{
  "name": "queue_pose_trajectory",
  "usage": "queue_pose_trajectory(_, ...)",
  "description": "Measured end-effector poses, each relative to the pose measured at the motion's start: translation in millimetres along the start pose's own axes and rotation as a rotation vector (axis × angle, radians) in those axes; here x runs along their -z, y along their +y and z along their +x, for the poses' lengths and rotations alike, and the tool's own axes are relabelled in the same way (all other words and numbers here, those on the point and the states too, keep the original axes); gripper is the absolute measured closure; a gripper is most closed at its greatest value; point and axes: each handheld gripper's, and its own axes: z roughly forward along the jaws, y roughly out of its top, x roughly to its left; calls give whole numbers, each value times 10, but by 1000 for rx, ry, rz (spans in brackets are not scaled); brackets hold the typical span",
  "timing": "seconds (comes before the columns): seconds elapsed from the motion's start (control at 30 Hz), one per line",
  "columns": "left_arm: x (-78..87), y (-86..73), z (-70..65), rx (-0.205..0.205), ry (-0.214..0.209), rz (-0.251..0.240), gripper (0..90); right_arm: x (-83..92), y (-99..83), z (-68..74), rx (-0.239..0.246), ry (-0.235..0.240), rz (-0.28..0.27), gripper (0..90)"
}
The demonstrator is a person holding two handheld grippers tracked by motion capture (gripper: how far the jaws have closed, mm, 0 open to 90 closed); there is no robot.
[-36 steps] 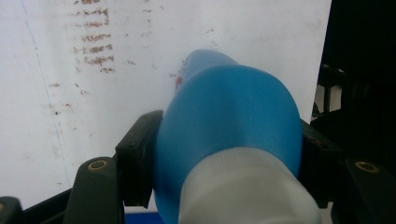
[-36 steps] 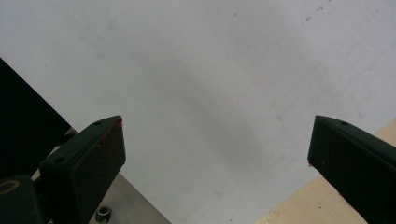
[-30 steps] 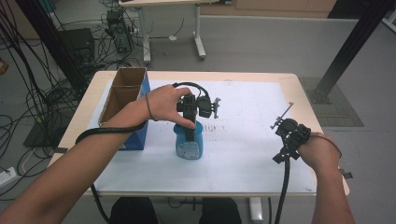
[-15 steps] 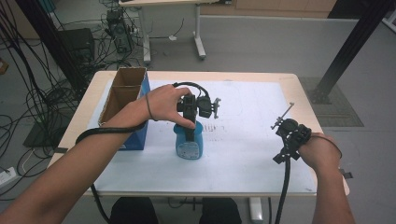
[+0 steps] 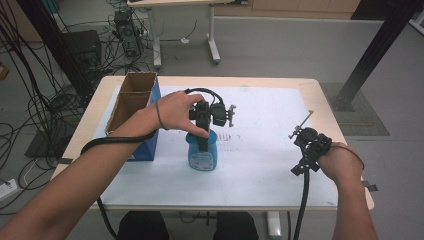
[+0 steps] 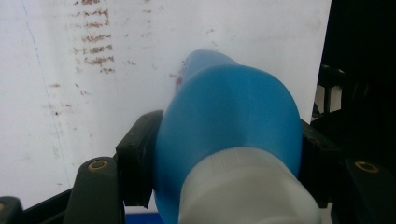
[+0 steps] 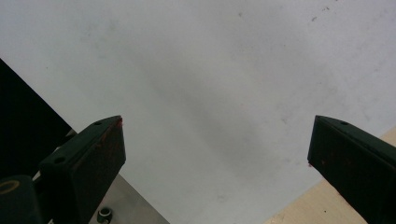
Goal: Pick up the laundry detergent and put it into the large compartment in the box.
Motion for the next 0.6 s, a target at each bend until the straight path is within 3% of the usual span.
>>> queue_pose_trajectory(0.6, 0, -1, 15, 0, -5, -1, 362, -1, -5, 6, -3, -3, 0, 40)
